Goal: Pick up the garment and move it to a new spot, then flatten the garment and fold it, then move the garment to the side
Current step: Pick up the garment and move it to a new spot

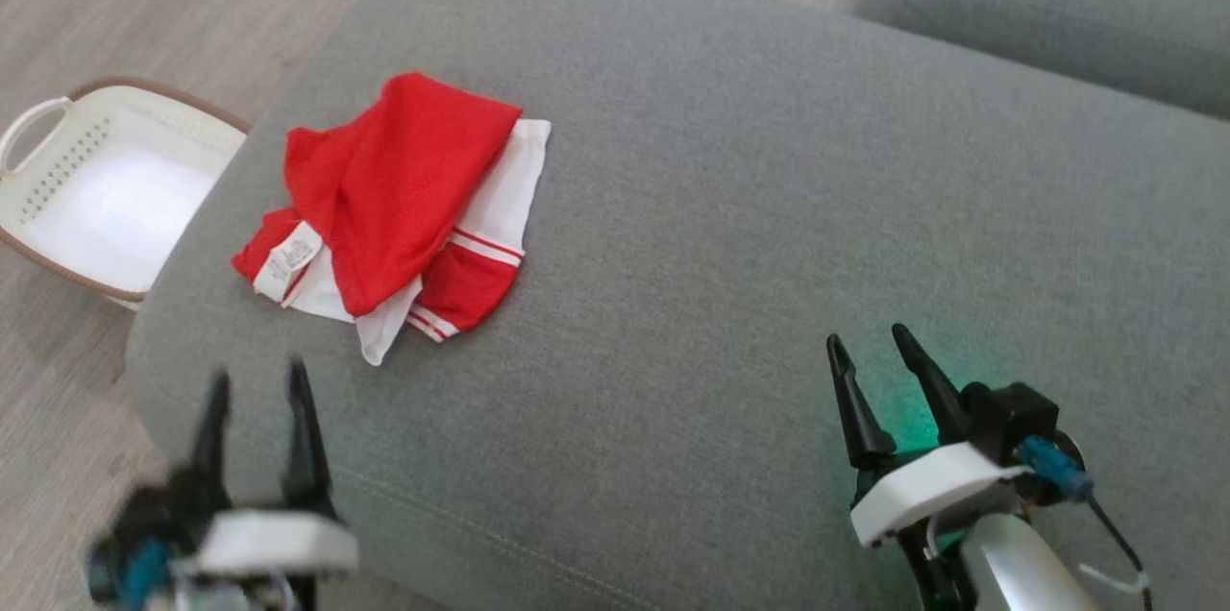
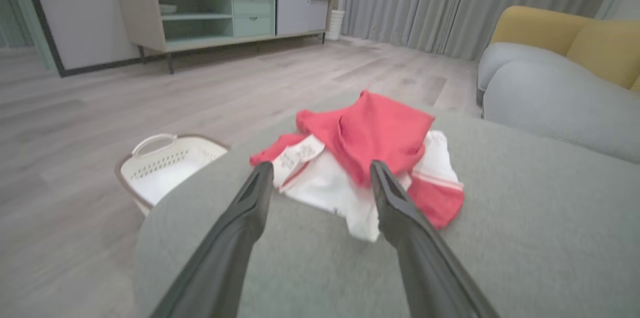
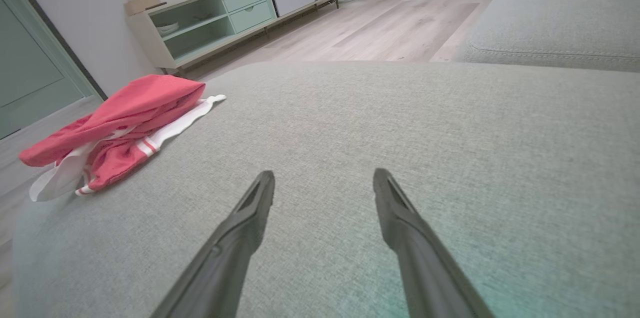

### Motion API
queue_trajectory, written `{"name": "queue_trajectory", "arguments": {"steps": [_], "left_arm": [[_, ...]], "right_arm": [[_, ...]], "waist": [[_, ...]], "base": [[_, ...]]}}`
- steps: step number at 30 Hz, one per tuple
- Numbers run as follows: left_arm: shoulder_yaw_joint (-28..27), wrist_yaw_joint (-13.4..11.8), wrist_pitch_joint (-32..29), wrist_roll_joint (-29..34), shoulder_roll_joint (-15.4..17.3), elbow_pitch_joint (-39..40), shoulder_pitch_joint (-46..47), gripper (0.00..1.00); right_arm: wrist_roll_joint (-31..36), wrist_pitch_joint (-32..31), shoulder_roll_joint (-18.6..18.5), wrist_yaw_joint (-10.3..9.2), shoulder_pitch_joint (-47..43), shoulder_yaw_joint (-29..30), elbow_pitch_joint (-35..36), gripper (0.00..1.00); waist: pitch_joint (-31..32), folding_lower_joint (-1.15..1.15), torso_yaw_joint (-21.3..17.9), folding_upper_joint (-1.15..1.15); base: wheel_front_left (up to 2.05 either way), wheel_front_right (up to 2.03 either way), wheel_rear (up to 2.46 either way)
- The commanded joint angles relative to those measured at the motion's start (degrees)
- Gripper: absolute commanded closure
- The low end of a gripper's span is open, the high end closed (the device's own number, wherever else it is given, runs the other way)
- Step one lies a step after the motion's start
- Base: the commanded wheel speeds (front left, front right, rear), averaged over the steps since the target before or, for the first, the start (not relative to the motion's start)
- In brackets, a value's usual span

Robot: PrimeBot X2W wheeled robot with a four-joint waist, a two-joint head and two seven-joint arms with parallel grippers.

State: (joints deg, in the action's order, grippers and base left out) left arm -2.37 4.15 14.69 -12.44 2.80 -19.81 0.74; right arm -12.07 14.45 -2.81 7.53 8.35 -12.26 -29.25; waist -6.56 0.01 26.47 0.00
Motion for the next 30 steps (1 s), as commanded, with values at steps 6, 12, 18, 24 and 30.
{"name": "queue_trajectory", "arguments": {"steps": [6,12,18,24,30], "left_arm": [[-3.7,2.0,0.3,0.7,6.3,0.6,12.8,0.00],[-0.7,3.2,-4.3,-3.5,12.2,-7.1,23.6,0.00],[6.0,3.3,-11.9,-11.6,16.8,-14.3,30.4,0.00],[8.9,3.3,-19.4,-16.4,19.6,-24.0,32.6,0.00],[10.6,3.3,-17.6,-16.7,22.2,-26.5,34.5,1.00]], "right_arm": [[1.5,0.5,-0.1,-0.04,3.9,0.0,2.3,0.00],[2.5,0.5,-0.1,-0.04,6.2,-0.3,3.3,0.00],[4.1,0.5,-0.1,-0.04,8.1,0.9,3.7,0.00],[4.5,0.5,-0.1,-0.04,9.0,1.6,3.7,0.00],[2.9,0.5,-0.1,-0.04,8.6,1.6,3.2,0.00]], "waist": [[-3.9,-0.01,-2.4,0.00],[-7.8,-0.01,-5.8,0.00],[-11.6,-0.01,-9.2,0.00],[-13.1,-0.01,-12.3,0.00],[-11.1,-0.01,-14.4,0.00]], "base": [[0.00,0.00,0.00],[0.00,0.00,0.00],[0.00,0.00,0.00],[0.00,0.00,0.00],[0.00,0.00,0.00]]}}
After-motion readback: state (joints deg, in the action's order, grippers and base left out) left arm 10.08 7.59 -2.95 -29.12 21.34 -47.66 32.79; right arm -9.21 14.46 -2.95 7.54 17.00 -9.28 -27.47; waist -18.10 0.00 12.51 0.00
